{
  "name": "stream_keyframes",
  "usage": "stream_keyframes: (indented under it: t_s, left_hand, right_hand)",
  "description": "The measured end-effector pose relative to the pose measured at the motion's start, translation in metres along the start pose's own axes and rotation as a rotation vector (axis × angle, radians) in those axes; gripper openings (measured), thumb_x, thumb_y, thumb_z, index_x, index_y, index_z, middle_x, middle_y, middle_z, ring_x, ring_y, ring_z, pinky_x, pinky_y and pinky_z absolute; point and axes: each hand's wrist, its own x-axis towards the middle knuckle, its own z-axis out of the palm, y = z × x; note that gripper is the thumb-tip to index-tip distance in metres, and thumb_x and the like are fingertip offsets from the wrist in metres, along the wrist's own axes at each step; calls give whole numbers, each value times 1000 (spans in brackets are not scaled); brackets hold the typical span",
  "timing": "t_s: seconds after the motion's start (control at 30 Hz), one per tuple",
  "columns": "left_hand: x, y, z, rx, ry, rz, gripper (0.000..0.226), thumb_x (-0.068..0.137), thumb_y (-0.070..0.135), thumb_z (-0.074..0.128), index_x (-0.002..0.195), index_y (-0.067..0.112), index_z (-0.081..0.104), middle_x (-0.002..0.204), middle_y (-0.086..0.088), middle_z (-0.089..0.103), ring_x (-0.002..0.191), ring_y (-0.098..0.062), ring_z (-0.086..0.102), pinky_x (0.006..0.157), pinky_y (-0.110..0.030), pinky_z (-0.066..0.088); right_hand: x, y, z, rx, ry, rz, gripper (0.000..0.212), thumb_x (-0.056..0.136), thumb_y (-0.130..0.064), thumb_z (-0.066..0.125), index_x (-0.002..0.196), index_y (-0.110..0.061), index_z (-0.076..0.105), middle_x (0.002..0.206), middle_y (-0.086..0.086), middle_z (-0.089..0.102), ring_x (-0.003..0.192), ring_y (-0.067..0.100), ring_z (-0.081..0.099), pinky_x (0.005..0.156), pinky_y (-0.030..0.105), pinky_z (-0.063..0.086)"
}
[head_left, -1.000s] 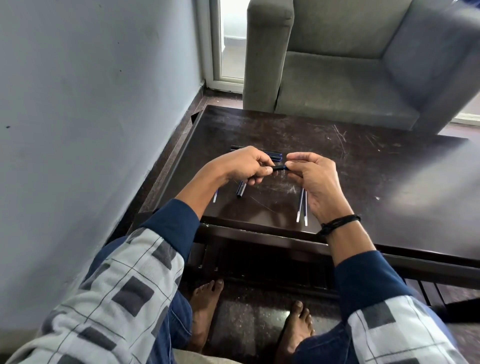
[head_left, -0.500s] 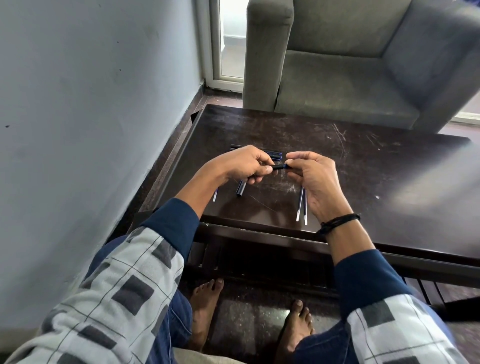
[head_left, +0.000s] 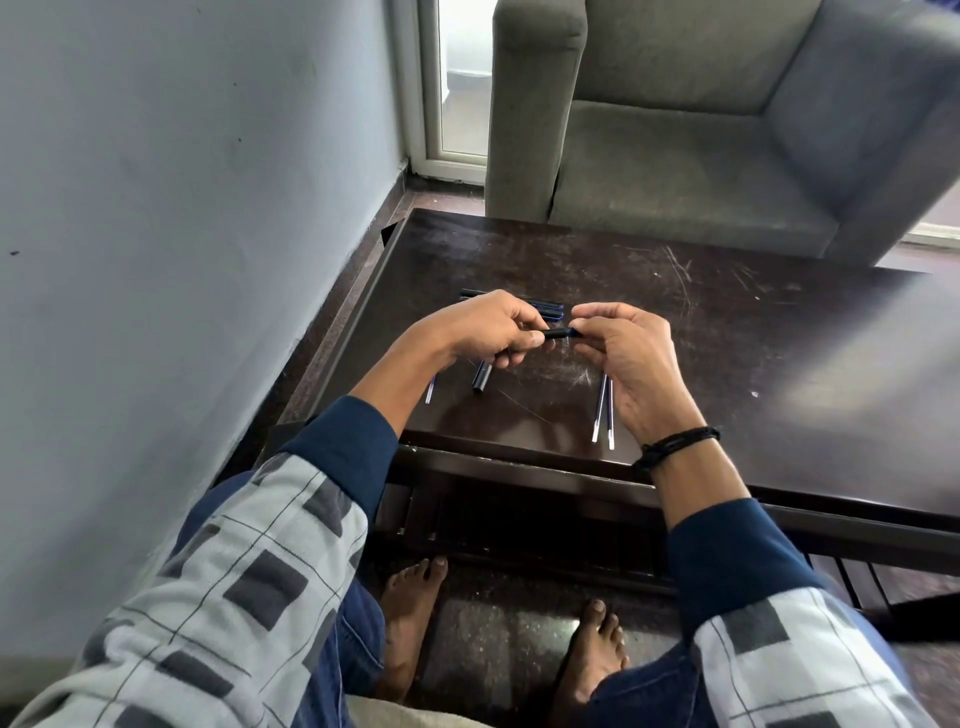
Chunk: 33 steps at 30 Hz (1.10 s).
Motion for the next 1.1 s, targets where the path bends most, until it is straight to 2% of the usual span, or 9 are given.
stream_keyframes:
  t_s: [0.43,0.67,1.0,1.1]
  left_hand:
    - [-2,2,-1,3,14,5,19,102,10,56,113,5,70,66,-2,57,48,-3,49,48,-13,41]
    - [-3,1,-3,-18,28,18,22,100,8,57,116,7,73,64,-2,56,49,-4,47,49,-14,40]
    - [-4,1,-3,-6,36,26,24,100,7,58,120,5,71,66,-3,56,50,-4,47,50,-13,41]
    - [-4,1,-3,-3,33,23,24,100,7,58,119,5,71,66,-3,57,52,-5,48,50,-14,42]
  right_hand:
    - [-4,-2,-2,-42,-15,-34,14,87,6,71,94,-5,76,95,10,72,86,17,70,77,23,56]
    - [-5,-2,-1,-64,-11,-53,14,87,7,72,90,-6,75,94,12,72,87,21,70,88,34,61]
    - [-3,0,0,-41,-18,-35,14,85,9,73,89,-4,75,89,12,71,82,21,69,85,32,61]
    - [-4,1,0,-36,-15,-40,16,84,10,73,88,-5,75,88,12,72,83,22,69,87,35,61]
